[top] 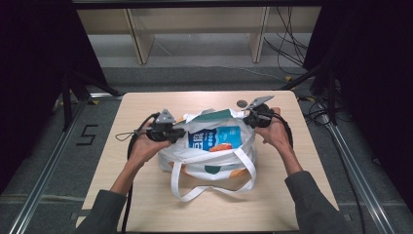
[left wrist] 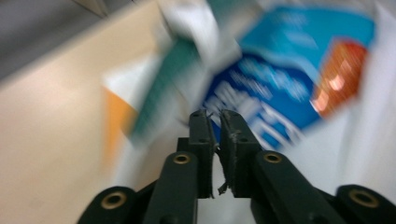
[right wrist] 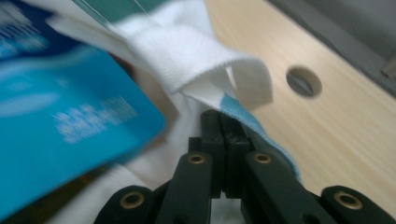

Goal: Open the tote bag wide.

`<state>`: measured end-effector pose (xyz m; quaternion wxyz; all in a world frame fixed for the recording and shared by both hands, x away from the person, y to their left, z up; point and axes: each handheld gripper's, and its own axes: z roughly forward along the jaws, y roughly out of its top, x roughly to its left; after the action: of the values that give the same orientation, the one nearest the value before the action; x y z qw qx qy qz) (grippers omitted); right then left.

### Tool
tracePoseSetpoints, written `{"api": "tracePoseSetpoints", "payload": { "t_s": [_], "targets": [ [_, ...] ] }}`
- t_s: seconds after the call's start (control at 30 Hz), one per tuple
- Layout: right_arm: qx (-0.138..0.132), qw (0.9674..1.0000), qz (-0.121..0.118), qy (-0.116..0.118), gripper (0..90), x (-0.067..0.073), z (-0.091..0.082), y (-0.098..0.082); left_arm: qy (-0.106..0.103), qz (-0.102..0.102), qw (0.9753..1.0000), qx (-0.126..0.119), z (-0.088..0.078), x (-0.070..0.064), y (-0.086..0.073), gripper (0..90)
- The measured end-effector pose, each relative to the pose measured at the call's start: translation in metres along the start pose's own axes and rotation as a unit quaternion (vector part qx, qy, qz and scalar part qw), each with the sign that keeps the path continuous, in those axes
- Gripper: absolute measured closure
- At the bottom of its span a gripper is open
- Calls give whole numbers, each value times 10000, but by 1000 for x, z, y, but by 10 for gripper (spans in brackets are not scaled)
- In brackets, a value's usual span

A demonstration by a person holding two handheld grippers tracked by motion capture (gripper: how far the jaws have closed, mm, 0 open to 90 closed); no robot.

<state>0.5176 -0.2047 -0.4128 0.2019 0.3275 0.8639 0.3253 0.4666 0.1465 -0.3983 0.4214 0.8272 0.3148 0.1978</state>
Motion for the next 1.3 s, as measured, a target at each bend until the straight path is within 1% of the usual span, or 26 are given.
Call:
{"api": "tracePoseSetpoints", "payload": {
  "t_s": [0.03,0.07,0.13,0.2,0.23,0.27,0.3,0.33,0.4,0.43,0.5,0.53,0.6,0.7,0.77,0.83,0.87,0.9,0.93,0.97,1.03,1.07,1.13,1.2,1.27,1.3],
  "targets": [
    [-140,9999,-38,-2,900,0,-4,2,73,-56,9999,-63,0,4,3,809],
    [-127,9999,-50,66,900,0,-9,4,238,-87,9996,-99,1,8,6,809],
    [-355,9994,26,25,900,-3,-10,7,370,-249,9990,-18,9,20,7,830],
    [-313,9995,96,28,900,-5,-4,6,438,-447,9979,175,23,31,2,851],
    [-195,9997,121,5,900,-6,2,4,548,-412,9971,336,30,35,-1,853],
    [-174,9997,136,-77,900,-7,9,1,553,-452,9962,494,37,40,-6,868],
    [-119,9997,190,-77,900,-9,14,-2,553,-452,9962,494,37,40,-6,872],
    [-47,9995,302,-41,900,-10,20,-6,544,-508,9949,685,47,46,-15,887],
    [48,9989,463,17,900,-11,28,-12,446,-753,9937,705,55,50,-24,891],
    [155,9989,449,46,900,-12,31,-15,417,-748,9939,702,57,52,-26,892],
    [346,9984,444,-17,900,-8,38,-19,350,-941,9928,647,58,56,-29,893],
    [406,9980,491,31,900,-6,42,-22,328,-936,9928,676,58,56,-29,893],
    [496,9977,460,69,900,-6,44,-26,366,-816,9931,753,57,54,-29,893],
    [329,9982,499,58,900,-6,43,-31,413,-752,9937,722,51,49,-25,889],
    [291,9988,384,-5,900,-2,29,-25,377,-664,9953,590,44,42,-20,836],
    [60,9989,467,-5,897,0,16,-21,396,-529,9967,470,35,34,-17,808],
    [-56,9993,356,-40,895,-1,9,-18,398,-413,9973,450,28,30,-15,798],
    [-208,9992,349,-16,893,1,-1,-15,377,-473,9976,343,24,27,-15,793],
    [-219,9992,324,70,894,4,-7,-13,286,-543,9979,223,18,24,-15,790],
    [-333,9992,179,138,897,9,-14,-11,259,-589,9979,125,14,22,-14,784],
    [-517,9985,-13,170,900,16,-23,-8,224,-583,9980,47,10,20,-14,773],
    [-600,9979,-127,204,900,22,-29,-6,201,-536,9983,-48,-1,14,-14,768],
    [-728,9966,-297,263,900,29,-36,-3,76,-532,9985,-109,-8,10,-14,759],
    [-730,9964,-246,352,900,35,-43,-2,37,-602,9979,-222,-14,5,-15,748],
    [-850,9956,-277,286,900,39,-46,-2,-19,-526,9982,-272,-20,2,-16,742],
    [-766,9961,-265,347,900,40,-48,-3,-81,-559,9979,-322,-23,0,-17,737]
  ]
}}
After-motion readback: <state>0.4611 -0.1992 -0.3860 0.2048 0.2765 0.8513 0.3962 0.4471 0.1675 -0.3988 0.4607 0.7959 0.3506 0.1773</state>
